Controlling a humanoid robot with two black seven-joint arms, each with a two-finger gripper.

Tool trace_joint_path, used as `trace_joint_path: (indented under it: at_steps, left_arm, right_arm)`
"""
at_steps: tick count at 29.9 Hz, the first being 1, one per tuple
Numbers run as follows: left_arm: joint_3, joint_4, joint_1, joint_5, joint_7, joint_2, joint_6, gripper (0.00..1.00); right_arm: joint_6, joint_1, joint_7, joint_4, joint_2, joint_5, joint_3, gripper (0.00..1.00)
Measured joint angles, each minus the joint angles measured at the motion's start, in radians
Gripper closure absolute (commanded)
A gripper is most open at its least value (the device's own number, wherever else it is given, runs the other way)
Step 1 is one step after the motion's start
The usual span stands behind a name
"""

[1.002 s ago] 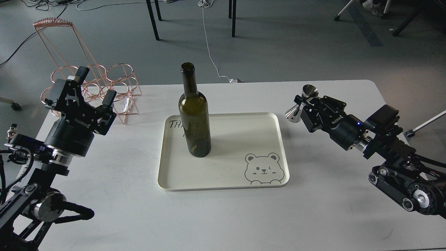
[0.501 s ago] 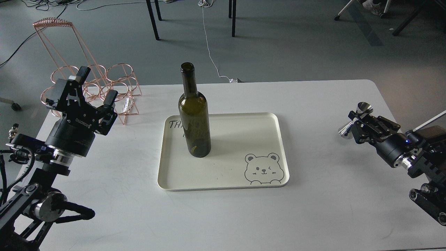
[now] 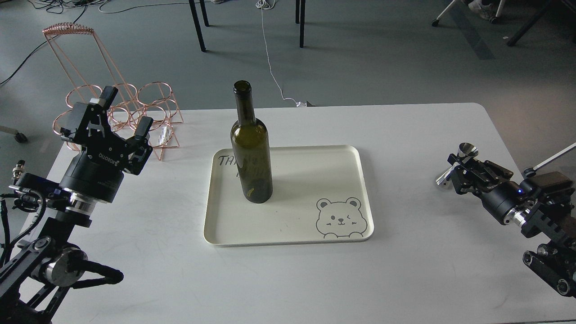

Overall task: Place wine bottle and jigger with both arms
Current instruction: 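Carry the jigger with the right gripper away from the tray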

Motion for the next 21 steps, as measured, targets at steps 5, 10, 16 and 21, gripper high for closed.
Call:
trace_joint_path:
  at_steps: [5,10,16,21]
  left_arm:
    - [0.001,0.000,0.000,0.000,0.000,0.000,0.000,0.02]
    - [0.001,0.000,0.000,0.000,0.000,-0.001,0.000,0.02]
    - [0.002,0.000,0.000,0.000,0.000,-0.002,0.000,0.02]
    - [0.002,0.000,0.000,0.000,0.000,-0.002,0.000,0.02]
  right_arm:
    - [0.000,0.001,0.000,-0.004,0.004,0.000,0.000,0.63]
    - [0.000,0.001,0.000,-0.012,0.004,0.001,0.000,0.52]
    - [0.000,0.002,0.000,-0.014,0.003,0.001,0.000,0.13]
    - [0.000,0.004,0.000,-0.002,-0.006,0.005,-0.002,0.06]
